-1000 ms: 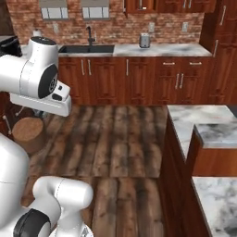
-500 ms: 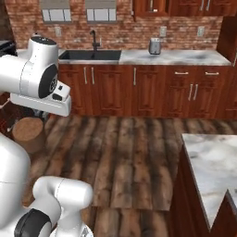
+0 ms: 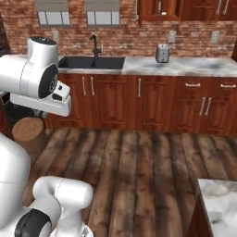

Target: Pick the candle and jar from the dining table and place them in the open cabinet. Close the cabinet after placing the objects.

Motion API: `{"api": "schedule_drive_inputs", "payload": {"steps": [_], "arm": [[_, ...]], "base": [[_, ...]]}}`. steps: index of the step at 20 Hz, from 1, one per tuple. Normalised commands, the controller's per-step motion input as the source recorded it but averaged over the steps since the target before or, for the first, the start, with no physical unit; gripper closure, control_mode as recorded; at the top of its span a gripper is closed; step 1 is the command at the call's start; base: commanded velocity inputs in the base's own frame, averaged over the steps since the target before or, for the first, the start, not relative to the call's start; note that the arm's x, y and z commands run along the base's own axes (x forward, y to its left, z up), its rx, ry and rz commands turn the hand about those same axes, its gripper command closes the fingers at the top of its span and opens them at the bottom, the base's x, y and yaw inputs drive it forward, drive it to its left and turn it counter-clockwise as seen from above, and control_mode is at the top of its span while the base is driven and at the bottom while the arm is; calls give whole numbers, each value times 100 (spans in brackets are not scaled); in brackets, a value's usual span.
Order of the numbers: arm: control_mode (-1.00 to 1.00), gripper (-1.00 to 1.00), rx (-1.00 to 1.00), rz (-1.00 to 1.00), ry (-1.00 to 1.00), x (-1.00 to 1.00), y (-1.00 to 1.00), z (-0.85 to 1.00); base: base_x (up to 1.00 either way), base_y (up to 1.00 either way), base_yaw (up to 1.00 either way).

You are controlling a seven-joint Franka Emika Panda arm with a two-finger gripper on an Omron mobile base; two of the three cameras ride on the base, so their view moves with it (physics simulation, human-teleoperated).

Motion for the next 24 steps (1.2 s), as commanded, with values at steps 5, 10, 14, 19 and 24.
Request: {"api": "schedule_drive_inputs", "payload": {"steps": [5, 10, 14, 19, 24], "arm": [[100, 100, 0, 0, 0, 0, 0, 0], [100, 100, 0, 0, 0, 0, 0, 0], [100, 100, 0, 0, 0, 0, 0, 0], [100, 100, 0, 0, 0, 0, 0, 0], [100, 100, 0, 0, 0, 0, 0, 0]], "base": [[100, 0, 13], [100, 0, 14], [100, 0, 14], [100, 0, 13], [98, -33, 12]]}}
